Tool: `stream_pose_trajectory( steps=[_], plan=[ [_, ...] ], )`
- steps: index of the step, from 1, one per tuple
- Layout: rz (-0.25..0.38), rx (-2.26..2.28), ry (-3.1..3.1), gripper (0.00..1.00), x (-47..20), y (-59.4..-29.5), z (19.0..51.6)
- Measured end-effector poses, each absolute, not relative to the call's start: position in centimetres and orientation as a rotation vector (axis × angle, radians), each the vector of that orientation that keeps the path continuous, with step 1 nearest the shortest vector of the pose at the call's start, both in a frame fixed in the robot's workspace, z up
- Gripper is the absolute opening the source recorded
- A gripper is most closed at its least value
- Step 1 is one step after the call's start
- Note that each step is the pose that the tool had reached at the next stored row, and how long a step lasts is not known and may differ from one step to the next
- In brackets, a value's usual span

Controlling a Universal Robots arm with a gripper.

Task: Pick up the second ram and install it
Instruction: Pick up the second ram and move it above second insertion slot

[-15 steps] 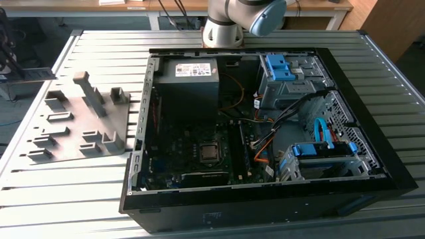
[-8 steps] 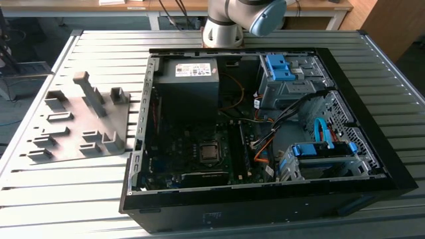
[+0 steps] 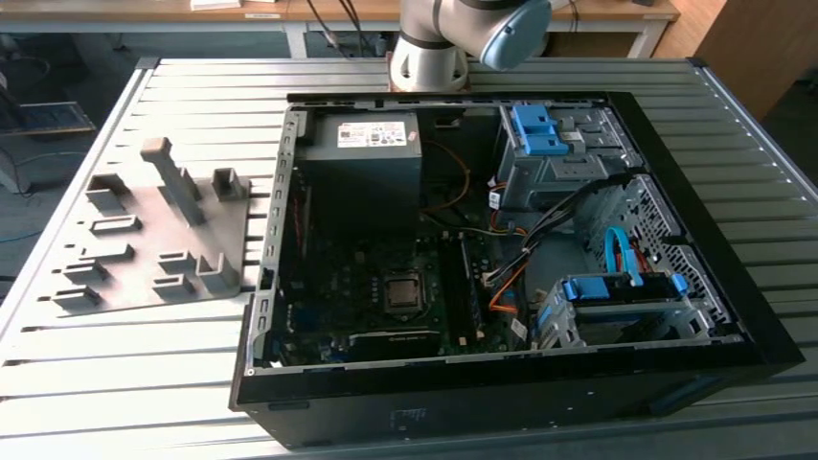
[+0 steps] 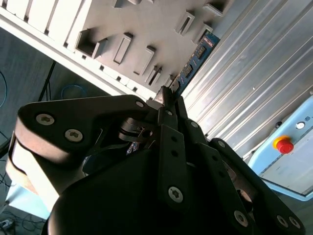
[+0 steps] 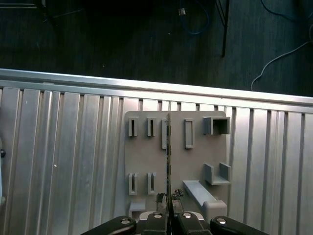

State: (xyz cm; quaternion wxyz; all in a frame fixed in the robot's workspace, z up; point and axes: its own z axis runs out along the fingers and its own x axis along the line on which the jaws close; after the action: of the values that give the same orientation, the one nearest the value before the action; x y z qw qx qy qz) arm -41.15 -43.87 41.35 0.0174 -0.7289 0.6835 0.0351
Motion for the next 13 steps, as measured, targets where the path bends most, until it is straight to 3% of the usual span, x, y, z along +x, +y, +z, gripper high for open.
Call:
stream_pose_trajectory(
  steps=[13],
  plan=[
    [0.109,-2.265,2.124,0.14,-41.15,-43.87,42.51]
  ],
)
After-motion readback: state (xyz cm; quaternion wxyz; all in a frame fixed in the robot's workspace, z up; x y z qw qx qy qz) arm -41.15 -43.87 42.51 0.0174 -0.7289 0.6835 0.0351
